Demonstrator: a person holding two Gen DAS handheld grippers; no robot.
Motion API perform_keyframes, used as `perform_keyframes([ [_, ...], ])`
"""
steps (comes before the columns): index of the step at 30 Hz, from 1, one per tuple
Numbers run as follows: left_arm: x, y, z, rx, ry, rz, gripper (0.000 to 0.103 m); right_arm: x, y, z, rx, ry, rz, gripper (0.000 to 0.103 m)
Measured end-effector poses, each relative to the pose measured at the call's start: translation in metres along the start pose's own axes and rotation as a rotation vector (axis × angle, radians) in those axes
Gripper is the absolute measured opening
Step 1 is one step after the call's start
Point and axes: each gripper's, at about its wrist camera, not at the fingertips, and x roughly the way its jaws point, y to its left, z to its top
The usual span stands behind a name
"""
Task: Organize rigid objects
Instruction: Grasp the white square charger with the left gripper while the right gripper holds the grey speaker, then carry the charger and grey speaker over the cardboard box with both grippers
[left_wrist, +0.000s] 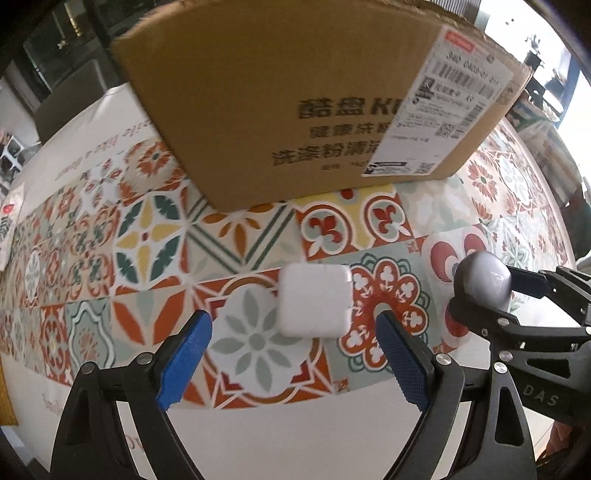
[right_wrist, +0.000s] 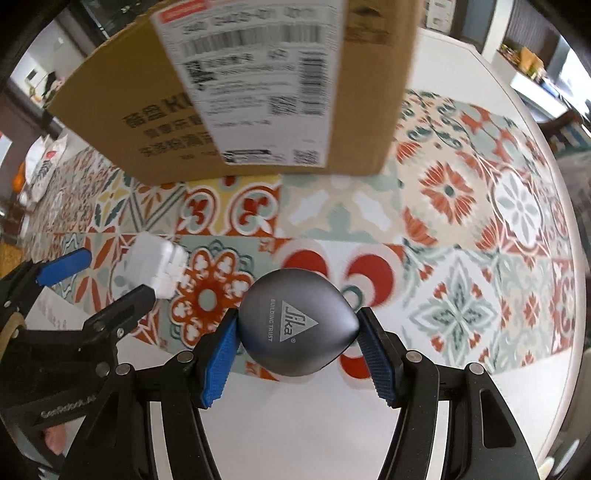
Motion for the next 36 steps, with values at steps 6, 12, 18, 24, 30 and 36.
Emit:
perform_keyframes([
  [6, 0.017, -0.004, 0.008, -0.005, 0.027, -0.034, 0.075, 0.000, -0.011, -0.004, 0.019, 0.011, -0.006, 0.063],
  [12, 0.029, -0.006, 0.013, -0.003, 0.047, -0.034, 0.047, -0.001, -0.013, -0.004, 0.020, 0.013, -0.005, 0.063],
  [18, 0.035, 0.002, 0.013, -0.040, 0.036, -0.073, 0.045, 0.002, -0.004, -0.001, 0.016, 0.009, 0.000, 0.063],
  [24, 0.023, 0.015, -0.001, -0.051, 0.015, -0.080, 0.045, -0.005, 0.000, 0.001, 0.005, -0.008, 0.006, 0.063],
  [30, -0.008, 0.014, -0.011, -0.041, -0.023, -0.067, 0.045, -0.016, 0.005, 0.002, -0.001, -0.030, 0.009, 0.063],
  [36, -0.039, 0.017, -0.015, -0.042, -0.077, -0.056, 0.045, -0.035, 0.007, 0.003, -0.005, -0.071, 0.018, 0.063],
])
